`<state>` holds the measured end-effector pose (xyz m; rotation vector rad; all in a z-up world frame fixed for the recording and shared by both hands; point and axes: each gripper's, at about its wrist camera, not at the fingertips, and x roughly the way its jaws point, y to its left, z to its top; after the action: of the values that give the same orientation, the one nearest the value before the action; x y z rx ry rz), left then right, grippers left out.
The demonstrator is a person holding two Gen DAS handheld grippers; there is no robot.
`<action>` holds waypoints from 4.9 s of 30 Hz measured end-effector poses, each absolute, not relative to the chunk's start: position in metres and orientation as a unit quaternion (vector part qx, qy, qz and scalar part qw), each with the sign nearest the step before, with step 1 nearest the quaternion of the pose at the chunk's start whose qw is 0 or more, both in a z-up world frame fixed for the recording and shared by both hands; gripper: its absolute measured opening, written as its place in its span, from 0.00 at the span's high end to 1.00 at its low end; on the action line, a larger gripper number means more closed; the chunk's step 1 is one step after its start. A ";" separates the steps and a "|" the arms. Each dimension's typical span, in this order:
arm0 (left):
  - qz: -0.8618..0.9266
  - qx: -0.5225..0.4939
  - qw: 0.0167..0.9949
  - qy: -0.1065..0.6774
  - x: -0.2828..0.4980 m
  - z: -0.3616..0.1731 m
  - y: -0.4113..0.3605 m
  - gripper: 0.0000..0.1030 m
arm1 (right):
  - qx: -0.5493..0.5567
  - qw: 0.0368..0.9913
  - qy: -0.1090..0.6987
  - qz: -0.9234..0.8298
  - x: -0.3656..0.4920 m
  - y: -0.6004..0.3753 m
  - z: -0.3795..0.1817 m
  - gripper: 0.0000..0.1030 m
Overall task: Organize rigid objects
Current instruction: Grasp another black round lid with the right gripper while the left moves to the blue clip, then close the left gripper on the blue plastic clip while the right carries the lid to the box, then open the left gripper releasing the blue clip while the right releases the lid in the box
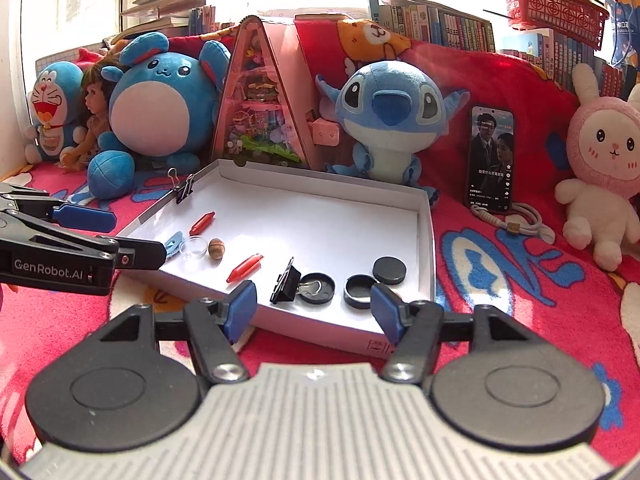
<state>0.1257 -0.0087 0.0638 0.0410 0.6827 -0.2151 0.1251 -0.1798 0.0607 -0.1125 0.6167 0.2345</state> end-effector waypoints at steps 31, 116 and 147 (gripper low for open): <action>-0.143 -0.011 0.904 0.403 0.074 0.014 -0.022 0.70 | -0.092 0.918 0.313 0.226 0.026 -0.135 0.002 0.29; -0.044 0.004 0.923 0.382 0.262 0.008 -0.042 0.66 | 0.019 0.921 0.387 0.037 0.250 -0.183 0.012 0.65; -0.040 -0.002 0.924 0.380 0.258 0.013 -0.039 0.50 | 0.029 0.925 0.378 0.031 0.251 -0.186 0.016 0.48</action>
<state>0.2583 -0.0385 0.0134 -0.0039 0.7795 -0.0815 0.2507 -0.1855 0.0156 0.0585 0.7750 0.0636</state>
